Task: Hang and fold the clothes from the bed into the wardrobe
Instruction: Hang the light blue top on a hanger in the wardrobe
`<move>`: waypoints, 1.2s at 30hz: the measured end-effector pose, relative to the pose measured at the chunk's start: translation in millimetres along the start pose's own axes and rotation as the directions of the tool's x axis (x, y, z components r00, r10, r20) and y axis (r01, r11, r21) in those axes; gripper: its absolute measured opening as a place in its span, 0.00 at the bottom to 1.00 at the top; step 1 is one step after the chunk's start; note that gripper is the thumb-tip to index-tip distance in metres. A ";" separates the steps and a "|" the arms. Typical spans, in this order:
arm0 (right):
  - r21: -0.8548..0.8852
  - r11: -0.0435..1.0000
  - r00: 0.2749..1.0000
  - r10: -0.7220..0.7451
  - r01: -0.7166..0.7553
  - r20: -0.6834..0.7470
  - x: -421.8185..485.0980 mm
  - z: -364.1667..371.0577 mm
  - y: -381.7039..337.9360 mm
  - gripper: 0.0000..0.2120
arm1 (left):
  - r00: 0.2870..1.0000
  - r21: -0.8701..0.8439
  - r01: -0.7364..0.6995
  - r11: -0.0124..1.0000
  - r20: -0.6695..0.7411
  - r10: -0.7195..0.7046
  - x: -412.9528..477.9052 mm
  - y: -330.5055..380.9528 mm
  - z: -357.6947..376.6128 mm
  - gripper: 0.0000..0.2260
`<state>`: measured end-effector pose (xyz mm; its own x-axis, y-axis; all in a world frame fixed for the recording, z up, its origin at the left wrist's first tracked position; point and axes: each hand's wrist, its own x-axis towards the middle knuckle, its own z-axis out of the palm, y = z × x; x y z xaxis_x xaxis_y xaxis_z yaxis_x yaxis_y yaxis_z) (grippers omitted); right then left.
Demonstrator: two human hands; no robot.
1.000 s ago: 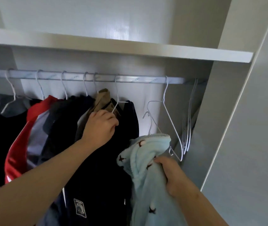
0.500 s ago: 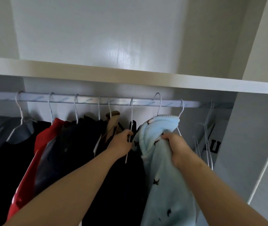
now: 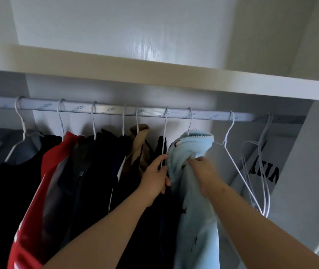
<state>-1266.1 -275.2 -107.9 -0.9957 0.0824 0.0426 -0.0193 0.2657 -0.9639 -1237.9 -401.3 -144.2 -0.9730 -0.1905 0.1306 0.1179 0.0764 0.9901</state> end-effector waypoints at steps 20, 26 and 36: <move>-0.208 0.976 0.997 -0.059 0.069 0.054 -119.7 -26.6 110.9 0.09 | 0.938 -0.157 0.048 0.986 -0.332 -0.099 -115.1 -26.9 44.7 0.16; -0.131 0.979 0.978 0.170 -0.154 0.121 -189.8 -64.0 158.3 0.01 | 0.908 -0.137 0.294 0.946 -0.270 -0.321 -199.6 -48.3 65.1 0.09; -0.025 0.828 0.823 0.559 -0.560 0.098 -323.3 -139.4 248.2 0.05 | 0.739 0.039 0.674 0.738 -0.019 -0.674 -332.2 -99.4 134.7 0.07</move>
<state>-936.3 -102.0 -324.3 -0.8392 0.1225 -0.5298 0.5438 0.1983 -0.8154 -953.2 -213.8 -292.9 -0.7944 -0.2105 -0.5698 -0.5766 -0.0337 0.8163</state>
